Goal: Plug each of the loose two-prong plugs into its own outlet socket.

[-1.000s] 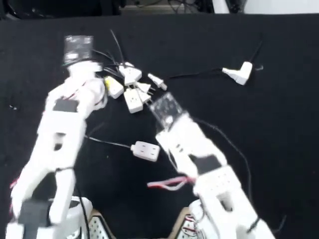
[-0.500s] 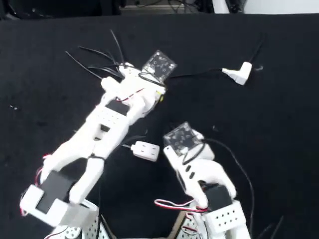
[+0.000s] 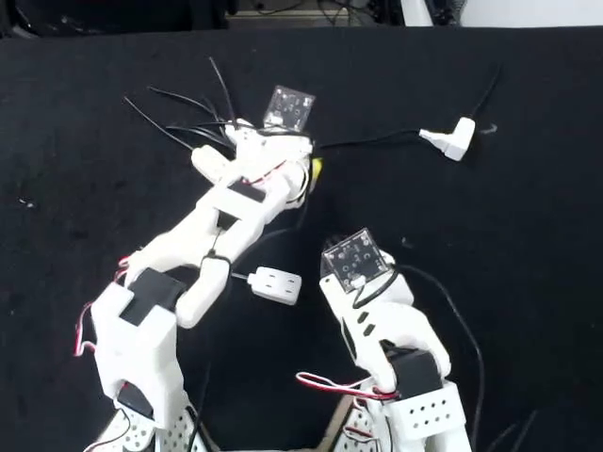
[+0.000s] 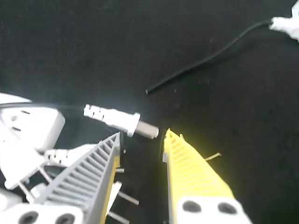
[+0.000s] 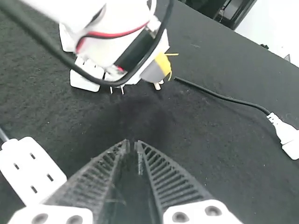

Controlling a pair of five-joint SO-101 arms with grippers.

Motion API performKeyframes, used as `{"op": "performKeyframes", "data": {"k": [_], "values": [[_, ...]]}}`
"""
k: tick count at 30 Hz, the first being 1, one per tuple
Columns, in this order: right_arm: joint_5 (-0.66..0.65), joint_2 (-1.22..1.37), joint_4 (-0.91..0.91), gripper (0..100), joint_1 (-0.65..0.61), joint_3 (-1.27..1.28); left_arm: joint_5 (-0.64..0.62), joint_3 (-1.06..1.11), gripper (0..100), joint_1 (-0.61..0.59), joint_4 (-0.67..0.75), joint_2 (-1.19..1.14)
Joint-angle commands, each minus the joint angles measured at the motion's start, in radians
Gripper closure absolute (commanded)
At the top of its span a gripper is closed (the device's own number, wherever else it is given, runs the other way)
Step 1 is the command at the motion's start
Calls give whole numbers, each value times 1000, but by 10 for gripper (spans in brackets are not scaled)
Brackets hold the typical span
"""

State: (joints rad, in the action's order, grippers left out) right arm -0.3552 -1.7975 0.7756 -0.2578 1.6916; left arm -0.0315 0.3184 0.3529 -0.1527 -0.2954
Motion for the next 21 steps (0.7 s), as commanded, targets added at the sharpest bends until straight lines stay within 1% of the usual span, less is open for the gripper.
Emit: {"op": "performKeyframes", "data": {"k": [1, 5, 7, 9, 12, 15, 17, 19, 21], "values": [[-2, -88, 5, 986, 18, -8, -18, -91, 840, 15, 15, 12], [-2, -88, 5, 986, 18, -8, -8, -93, 840, 16, 17, 6], [-2, -88, 5, 986, 18, -8, 44, -91, 840, 18, 18, -20], [-2, -88, 5, 986, 18, -8, 71, -113, 840, 15, 23, -64], [-2, -88, 6, 986, 18, -8, 40, -170, 840, 18, 15, -126], [-2, -88, 8, 986, 18, -8, -37, -205, 840, 27, 15, -192], [-2, -88, 9, 986, 18, -8, -58, -205, 840, 24, 12, -219], [-2, -88, 9, 986, 17, -8, -58, -216, 840, 16, -72, -218], [-2, -88, 9, 986, 17, -8, -54, -245, 840, 8, -218, -180]]}}
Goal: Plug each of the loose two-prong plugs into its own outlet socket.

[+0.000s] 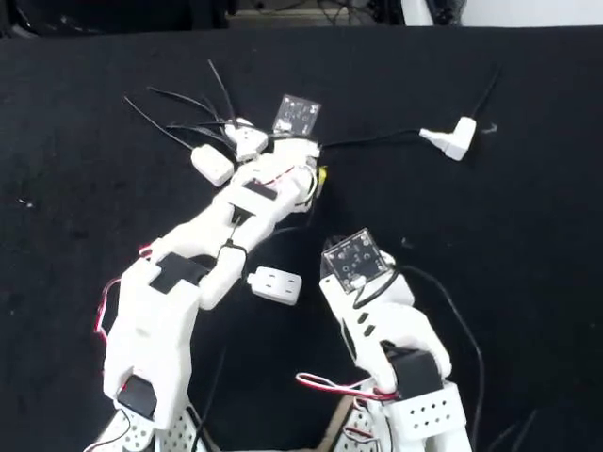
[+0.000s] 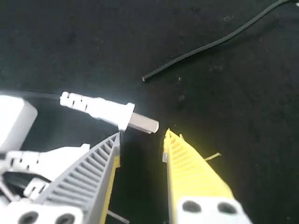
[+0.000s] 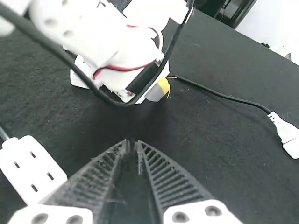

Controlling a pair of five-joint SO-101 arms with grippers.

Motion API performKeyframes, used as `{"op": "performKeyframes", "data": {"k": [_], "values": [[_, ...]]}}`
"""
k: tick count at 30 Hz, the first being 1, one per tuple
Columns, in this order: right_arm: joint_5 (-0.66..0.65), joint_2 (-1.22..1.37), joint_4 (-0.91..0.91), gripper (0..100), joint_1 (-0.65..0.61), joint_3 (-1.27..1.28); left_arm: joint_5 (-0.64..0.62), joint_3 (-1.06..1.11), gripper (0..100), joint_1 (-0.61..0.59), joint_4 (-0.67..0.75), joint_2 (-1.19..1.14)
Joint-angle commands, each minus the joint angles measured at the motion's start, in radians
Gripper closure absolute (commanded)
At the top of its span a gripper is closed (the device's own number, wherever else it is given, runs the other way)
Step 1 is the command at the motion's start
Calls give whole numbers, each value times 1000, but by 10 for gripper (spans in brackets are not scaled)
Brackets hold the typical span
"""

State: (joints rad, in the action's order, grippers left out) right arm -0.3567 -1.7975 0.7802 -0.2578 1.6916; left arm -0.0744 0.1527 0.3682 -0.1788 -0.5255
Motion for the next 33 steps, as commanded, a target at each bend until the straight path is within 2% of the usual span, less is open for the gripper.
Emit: {"op": "performKeyframes", "data": {"k": [1, 4, 8, 12, 16, 20, 26, 33], "values": [[0, -88, 6, 986, 15, -8, 8, -93, 840, -12, -272, 74], [0, -88, 6, 986, 15, -8, 92, -125, 842, -35, -494, 127], [0, -88, 6, 986, 15, -8, 201, -136, 845, -85, -683, 163], [0, -88, 6, 986, 15, -8, 264, -142, 845, -113, -784, 201], [0, -88, 6, 986, 15, -8, 258, -131, 845, -53, -795, 321], [2, -87, 6, 986, 15, -8, 256, -120, 845, -2, -637, 379], [0, -87, 6, 986, 15, -8, 256, -8, 842, 30, -301, 302], [0, -87, 6, 986, 14, -8, 256, 12, 845, 51, -34, 222]]}}
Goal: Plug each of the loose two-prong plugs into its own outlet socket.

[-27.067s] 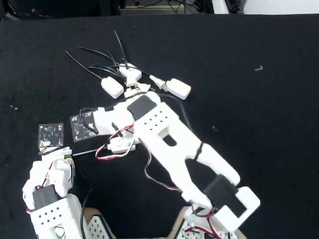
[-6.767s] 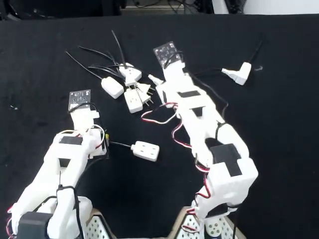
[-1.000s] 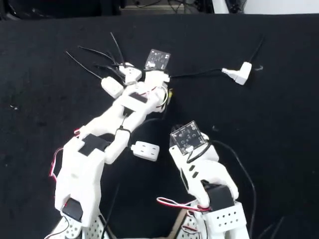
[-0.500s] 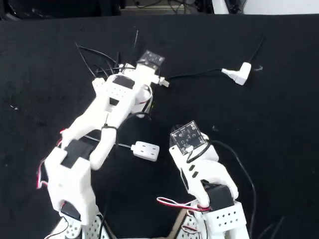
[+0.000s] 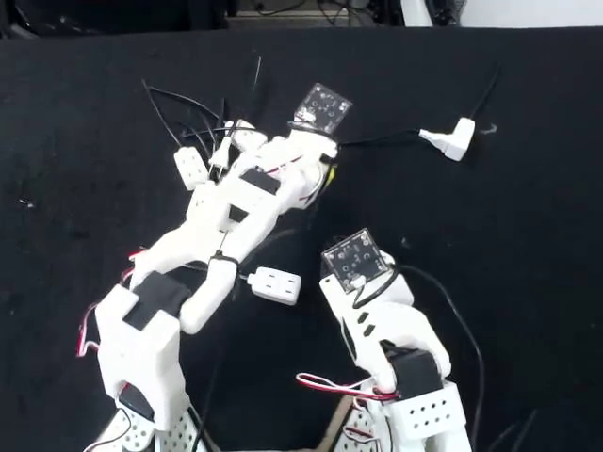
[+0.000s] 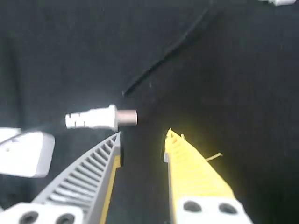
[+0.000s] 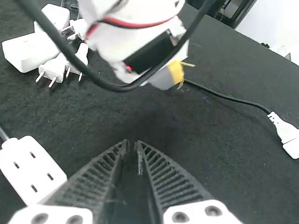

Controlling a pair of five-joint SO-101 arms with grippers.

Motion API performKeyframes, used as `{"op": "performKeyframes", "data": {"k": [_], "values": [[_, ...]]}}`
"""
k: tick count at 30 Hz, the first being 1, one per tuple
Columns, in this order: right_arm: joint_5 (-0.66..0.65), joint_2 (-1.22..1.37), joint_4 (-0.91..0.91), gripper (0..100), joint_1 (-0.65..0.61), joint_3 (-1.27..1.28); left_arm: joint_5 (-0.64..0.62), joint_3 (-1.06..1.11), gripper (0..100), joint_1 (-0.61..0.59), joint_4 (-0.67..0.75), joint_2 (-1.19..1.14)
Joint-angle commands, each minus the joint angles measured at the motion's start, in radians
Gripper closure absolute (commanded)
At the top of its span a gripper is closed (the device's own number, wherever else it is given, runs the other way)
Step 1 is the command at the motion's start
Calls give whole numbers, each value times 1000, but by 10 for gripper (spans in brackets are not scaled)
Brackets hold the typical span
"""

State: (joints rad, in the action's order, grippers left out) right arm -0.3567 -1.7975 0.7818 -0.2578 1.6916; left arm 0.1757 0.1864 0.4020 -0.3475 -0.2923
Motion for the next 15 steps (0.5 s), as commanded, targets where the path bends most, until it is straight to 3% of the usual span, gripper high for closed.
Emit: {"op": "performKeyframes", "data": {"k": [1, 7, 12, 15], "values": [[0, -87, 5, 986, 14, -8, 6, -31, 845, 18, 181, -25], [0, -84, 5, 986, 14, -8, 6, -96, 845, 4, 500, -183], [0, -84, 6, 986, 14, -8, -15, -249, 845, -10, 442, -325], [0, -84, 6, 986, 14, -8, -158, -375, 845, -25, 315, -399]]}}
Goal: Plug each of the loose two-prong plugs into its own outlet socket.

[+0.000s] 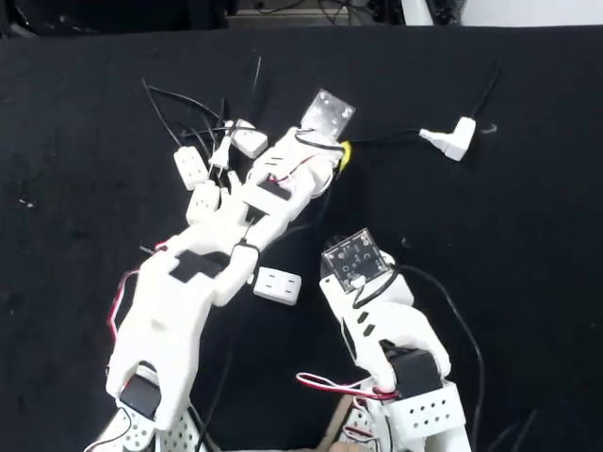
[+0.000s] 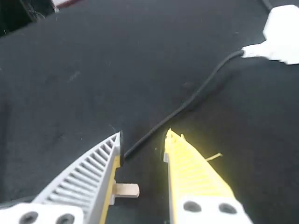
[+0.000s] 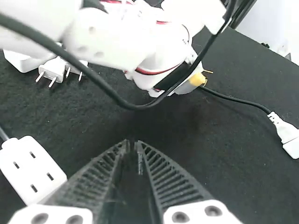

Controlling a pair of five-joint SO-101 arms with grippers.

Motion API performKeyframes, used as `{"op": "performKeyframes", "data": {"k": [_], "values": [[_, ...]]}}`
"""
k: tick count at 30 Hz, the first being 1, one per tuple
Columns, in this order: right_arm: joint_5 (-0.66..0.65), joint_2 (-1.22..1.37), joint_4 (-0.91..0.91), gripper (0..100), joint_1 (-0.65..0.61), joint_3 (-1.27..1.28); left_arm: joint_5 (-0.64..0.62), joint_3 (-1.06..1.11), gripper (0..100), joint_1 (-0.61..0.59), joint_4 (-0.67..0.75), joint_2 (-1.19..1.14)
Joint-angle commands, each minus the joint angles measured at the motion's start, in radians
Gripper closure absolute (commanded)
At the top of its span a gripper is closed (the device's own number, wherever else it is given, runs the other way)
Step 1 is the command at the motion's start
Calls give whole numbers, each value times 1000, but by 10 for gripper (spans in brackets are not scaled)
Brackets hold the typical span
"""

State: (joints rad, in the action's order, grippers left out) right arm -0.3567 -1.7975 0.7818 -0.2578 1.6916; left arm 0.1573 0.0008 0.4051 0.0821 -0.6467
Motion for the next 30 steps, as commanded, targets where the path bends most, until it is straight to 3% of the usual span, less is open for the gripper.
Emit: {"op": "performKeyframes", "data": {"k": [1, 3, 10, 20, 27, 30], "values": [[0, -84, 6, 986, 14, -8, -183, -234, 845, -33, -169, -71], [0, -82, 6, 986, 14, -8, -222, -323, 845, -36, -281, -123], [0, -82, 6, 986, 14, -8, -170, -481, 845, -35, -617, -164], [0, -82, 6, 986, 14, -8, -167, -476, 845, -35, -961, -54], [0, -82, 6, 986, 14, -8, -2, -372, 845, -36, -1165, 75], [0, -82, 6, 986, 14, -8, 14, -291, 845, -71, -1178, 133]]}}
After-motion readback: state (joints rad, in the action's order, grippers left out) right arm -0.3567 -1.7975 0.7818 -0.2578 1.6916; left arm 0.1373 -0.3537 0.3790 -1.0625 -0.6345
